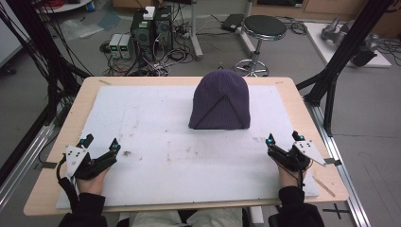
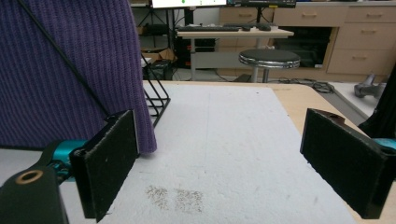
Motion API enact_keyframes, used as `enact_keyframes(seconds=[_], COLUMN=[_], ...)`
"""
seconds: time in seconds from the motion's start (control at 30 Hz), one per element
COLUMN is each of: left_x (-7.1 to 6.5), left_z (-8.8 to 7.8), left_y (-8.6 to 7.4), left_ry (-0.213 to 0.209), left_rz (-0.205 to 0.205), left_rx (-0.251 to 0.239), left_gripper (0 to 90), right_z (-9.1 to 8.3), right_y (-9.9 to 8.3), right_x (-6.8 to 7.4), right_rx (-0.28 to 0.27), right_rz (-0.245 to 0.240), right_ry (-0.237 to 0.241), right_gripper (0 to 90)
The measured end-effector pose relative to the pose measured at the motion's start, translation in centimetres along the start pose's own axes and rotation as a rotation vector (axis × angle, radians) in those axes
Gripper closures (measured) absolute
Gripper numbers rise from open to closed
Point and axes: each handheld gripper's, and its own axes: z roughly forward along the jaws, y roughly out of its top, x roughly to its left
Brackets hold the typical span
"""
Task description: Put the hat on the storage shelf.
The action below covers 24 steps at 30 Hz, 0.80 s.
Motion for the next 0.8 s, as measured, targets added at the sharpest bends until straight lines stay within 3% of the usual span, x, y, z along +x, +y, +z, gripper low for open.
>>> enact_keyframes(seconds=[0.8], left_x=[0.31], left_z=[-0.10], left_y=[0.03], left_ry=[-0.004], left_rz=[-0.021], left_rx=[0.000], left_gripper=[13.3], right_z=[0.14], right_y=[-0.19], right_x=[-0.17], right_rx=[0.031], right_rz=[0.016], right_ry=[0.025], right_gripper=[10.7])
